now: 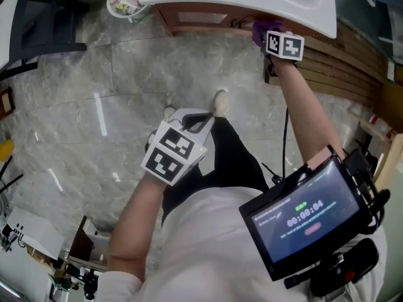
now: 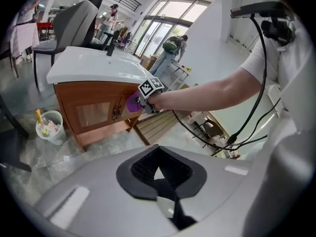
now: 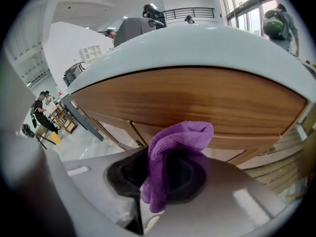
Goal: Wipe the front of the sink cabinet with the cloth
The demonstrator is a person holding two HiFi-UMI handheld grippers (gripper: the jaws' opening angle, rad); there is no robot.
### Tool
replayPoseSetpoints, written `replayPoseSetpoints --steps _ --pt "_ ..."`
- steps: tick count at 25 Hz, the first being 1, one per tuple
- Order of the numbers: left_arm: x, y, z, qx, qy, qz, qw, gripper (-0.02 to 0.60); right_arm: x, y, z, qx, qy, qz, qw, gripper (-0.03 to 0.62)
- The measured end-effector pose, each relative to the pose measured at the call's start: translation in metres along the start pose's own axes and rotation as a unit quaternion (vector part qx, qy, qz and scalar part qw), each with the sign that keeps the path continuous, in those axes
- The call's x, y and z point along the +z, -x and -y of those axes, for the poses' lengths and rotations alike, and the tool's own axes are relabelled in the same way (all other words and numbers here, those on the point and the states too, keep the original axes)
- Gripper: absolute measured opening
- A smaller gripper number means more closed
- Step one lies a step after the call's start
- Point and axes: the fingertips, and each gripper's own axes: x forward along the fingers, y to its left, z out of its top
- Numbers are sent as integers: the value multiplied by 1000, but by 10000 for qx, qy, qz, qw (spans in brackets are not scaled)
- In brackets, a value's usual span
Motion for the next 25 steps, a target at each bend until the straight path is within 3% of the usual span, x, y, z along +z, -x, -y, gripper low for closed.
replayPoseSetpoints --steps 25 --pt "-71 80 -47 245 315 91 9992 5 32 -55 -183 587 485 -37 9971 72"
